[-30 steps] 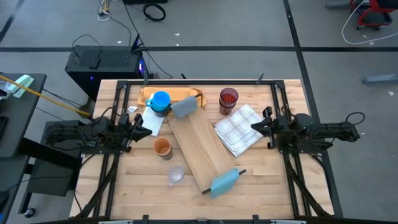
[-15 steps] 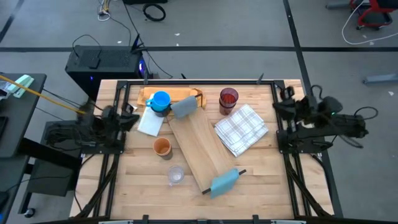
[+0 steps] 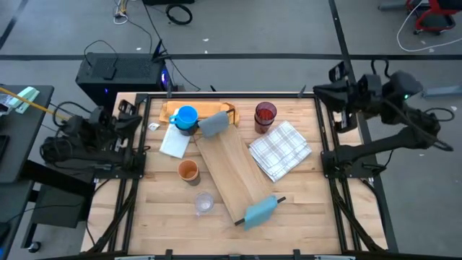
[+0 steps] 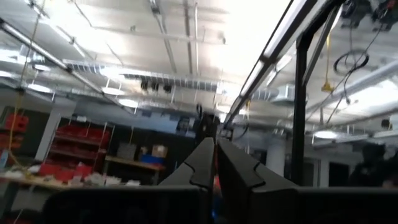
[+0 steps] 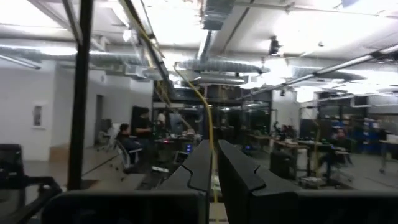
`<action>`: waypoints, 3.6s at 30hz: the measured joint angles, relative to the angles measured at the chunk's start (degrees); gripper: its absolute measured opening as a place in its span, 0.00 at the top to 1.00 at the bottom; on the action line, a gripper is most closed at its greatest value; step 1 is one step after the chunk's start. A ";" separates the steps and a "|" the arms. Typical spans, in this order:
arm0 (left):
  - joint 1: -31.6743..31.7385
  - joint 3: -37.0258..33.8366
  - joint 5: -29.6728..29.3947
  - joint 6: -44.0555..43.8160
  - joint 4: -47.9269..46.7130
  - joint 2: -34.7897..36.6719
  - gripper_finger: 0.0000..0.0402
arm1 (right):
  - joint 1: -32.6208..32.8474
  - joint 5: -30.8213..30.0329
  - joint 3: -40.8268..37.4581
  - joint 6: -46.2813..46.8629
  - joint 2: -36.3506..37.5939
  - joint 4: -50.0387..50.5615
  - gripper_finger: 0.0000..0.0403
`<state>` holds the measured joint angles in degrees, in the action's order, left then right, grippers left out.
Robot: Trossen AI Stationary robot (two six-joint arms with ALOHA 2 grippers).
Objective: Stack small to large cups/mugs on shelf
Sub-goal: Put the purple cup on the shelf
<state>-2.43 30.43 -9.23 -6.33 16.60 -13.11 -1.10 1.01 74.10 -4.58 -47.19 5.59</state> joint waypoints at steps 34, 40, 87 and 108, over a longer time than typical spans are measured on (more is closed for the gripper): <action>-0.03 47.98 0.02 2.51 -38.30 -41.38 0.92 | 0.11 0.57 31.22 9.08 -15.85 56.61 0.92; -0.01 47.98 0.00 10.82 -39.14 -42.39 0.94 | 0.11 0.57 31.22 8.62 -17.47 59.59 0.92; 0.76 47.91 -0.20 12.92 -51.33 -44.93 0.96 | -21.51 -1.04 31.13 -4.47 -53.54 78.59 0.69; 0.76 47.91 -0.21 12.90 -52.07 -45.02 0.95 | -20.94 -0.98 24.23 -7.47 -53.50 73.01 0.50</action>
<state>-1.67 78.35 -9.45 6.57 -35.47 -58.13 -22.04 0.03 98.33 -12.05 -100.69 78.60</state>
